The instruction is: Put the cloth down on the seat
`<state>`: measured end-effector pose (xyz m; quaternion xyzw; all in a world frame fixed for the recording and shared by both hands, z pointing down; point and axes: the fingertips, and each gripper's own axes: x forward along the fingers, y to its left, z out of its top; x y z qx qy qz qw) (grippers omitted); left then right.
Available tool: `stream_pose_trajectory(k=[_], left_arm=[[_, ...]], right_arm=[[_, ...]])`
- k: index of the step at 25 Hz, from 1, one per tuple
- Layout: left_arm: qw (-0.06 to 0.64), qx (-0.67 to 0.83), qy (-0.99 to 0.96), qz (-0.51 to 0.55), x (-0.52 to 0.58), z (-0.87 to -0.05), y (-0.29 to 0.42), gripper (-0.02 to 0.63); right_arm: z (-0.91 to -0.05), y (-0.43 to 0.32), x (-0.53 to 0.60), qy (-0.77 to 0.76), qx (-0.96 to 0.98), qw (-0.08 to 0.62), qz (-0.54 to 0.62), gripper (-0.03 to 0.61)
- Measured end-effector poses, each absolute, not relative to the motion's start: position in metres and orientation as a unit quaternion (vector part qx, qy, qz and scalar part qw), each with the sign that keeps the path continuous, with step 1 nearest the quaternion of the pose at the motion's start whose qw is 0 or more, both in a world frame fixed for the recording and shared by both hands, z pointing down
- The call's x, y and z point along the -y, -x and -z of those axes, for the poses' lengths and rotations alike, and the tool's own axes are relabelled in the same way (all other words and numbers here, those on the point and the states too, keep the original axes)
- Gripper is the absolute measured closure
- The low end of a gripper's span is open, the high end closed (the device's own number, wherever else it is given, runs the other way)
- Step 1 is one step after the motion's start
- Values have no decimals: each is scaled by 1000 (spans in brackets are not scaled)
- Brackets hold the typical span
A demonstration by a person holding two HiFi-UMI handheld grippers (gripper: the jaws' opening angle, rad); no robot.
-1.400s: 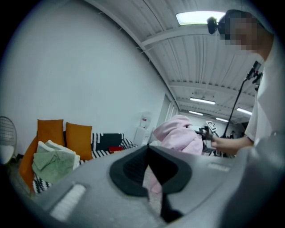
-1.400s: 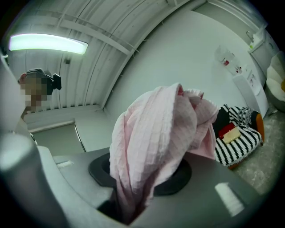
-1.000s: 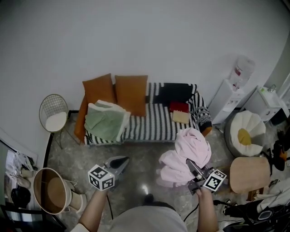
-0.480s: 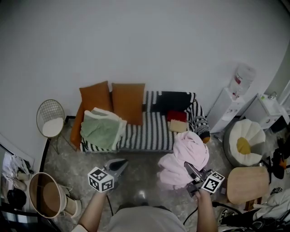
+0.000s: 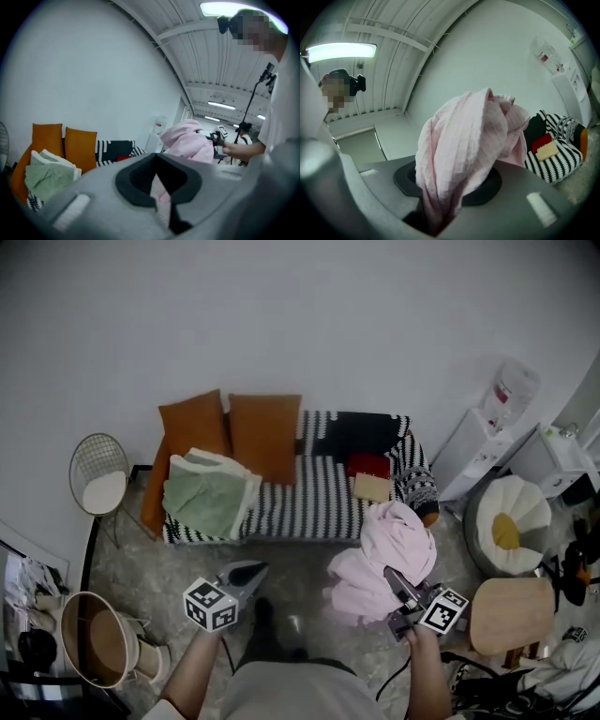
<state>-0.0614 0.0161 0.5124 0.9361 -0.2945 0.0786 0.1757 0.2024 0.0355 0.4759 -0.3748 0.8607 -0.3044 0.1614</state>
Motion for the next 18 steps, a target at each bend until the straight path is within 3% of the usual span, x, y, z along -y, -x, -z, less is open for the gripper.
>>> stream_pose_trajectory(k=[18], left_arm=[[180,230,-950,-106,153,-518,98,612]], right_arm=[[-486,-161,103,437,-824,183,310,414]])
